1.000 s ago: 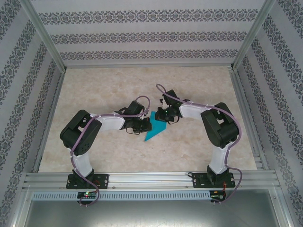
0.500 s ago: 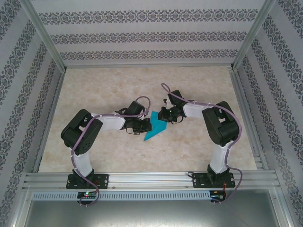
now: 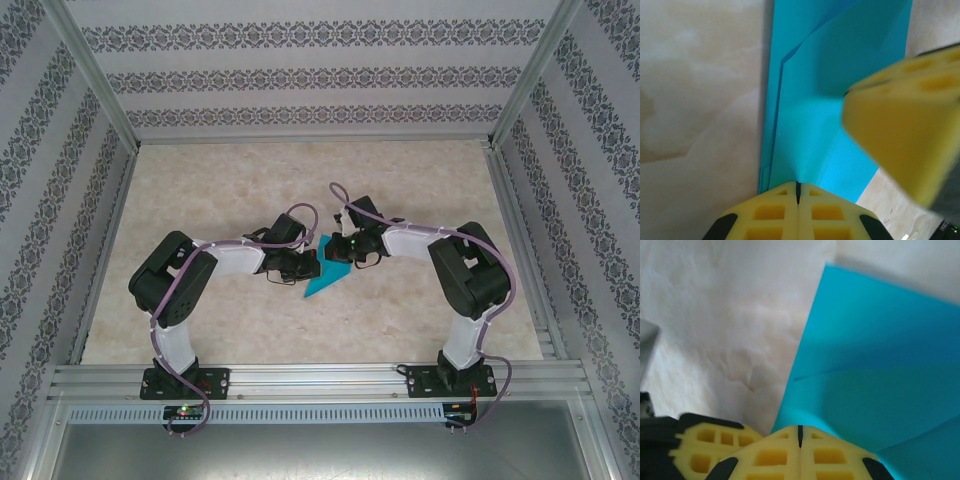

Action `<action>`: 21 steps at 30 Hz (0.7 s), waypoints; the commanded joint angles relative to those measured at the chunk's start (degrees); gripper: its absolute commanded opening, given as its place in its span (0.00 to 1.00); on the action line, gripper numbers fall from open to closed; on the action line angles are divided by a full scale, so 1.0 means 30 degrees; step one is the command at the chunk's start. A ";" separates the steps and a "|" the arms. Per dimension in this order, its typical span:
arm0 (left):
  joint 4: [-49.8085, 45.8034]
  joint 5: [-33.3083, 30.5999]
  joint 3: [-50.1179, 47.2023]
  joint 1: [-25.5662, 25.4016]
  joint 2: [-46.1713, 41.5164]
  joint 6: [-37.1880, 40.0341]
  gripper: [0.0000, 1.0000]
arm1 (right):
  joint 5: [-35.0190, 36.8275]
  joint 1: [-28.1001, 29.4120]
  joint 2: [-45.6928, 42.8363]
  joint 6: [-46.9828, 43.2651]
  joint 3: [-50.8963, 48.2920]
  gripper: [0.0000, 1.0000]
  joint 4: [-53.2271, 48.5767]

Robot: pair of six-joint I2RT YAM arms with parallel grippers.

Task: Fold a paper plane with a square sheet of paper (pick it up from the middle)
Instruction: Fourth fold the wing at the center of the table.

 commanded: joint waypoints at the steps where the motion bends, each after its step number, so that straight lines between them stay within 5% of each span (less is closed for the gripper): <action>1: -0.2783 -0.1090 -0.0281 -0.0269 0.0832 0.0334 0.00 | -0.0272 0.0019 0.0632 -0.0253 -0.0460 0.00 0.0642; 21: -0.4677 -0.1730 -0.1332 -0.0269 0.1142 0.0994 0.00 | 0.0150 -0.4968 0.3421 -0.0382 0.3069 0.00 0.0556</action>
